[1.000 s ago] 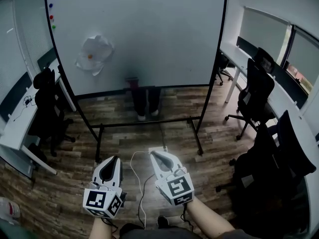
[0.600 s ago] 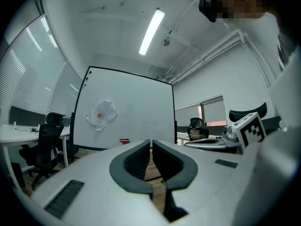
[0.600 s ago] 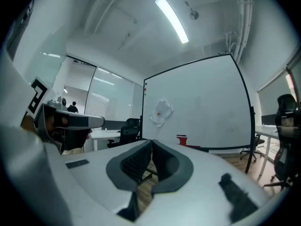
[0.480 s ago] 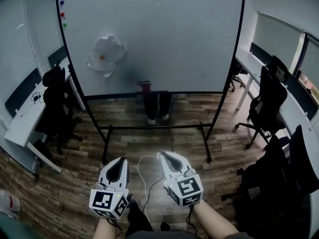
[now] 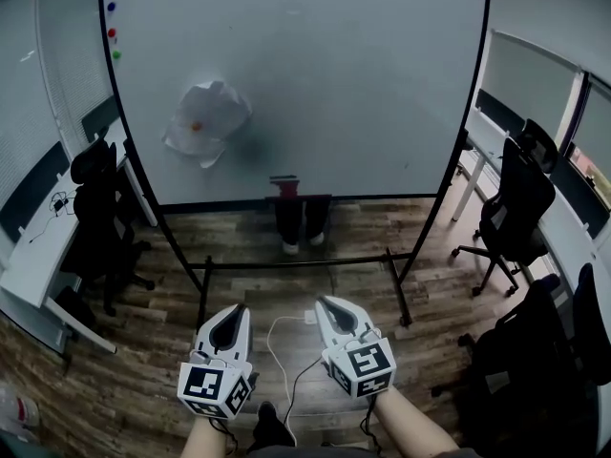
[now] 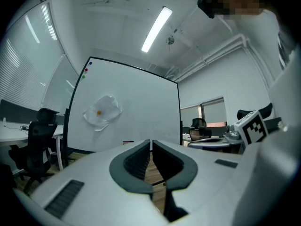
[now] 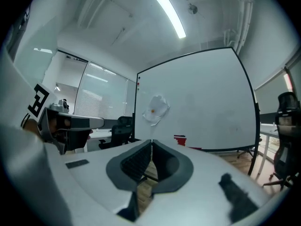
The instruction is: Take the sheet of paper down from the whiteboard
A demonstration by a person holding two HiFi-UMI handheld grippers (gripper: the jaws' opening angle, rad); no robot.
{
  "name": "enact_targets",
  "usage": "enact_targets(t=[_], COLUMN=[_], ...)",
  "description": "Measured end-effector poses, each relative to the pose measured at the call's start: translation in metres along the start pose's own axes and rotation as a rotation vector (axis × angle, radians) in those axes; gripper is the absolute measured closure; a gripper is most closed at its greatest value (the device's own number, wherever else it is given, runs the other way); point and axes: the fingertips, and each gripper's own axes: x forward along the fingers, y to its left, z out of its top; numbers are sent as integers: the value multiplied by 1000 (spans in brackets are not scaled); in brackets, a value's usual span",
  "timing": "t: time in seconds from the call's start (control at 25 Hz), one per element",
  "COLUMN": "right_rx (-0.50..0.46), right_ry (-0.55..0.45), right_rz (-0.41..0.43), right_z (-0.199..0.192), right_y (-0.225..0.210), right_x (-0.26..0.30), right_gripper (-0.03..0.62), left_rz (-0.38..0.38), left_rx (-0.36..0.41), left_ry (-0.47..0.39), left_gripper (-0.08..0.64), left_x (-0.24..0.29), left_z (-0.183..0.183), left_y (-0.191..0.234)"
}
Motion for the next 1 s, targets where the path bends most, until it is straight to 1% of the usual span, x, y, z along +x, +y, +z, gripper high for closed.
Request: enact_targets(t=[0.32,0.44,0.48,0.56,0.64,0.68,0.84,1.0], right_rx=[29,33,36,41,42,43,49,49], right_ry=[11,13,14,12,5,4,4,19], right_rz=[-48,-71,-78,-93,-112,-120,-160,-181], right_z=[16,21,23,26,31,33,35,31], right_y=[-1,0,1,3,2,2,2,4], right_x=[87,114,123,140,155,162,182,192], right_gripper=[569,569,569,569,569,569,569,569], left_rz=[-24,-37,-35,-30,-43,-55,-89,-99], left_rx=[-18,-10,2,52,97,102,80,59], left_ry=[-11,-12,-11,-4,2,2,-7,-3], left_gripper=[532,532,532,532,532,532,532,532], left_x=[48,63,67,75,83,87,101,113], left_z=[16,20,21,23,25,27,29,24], left_y=[85,111,120,136,149,154,178,197])
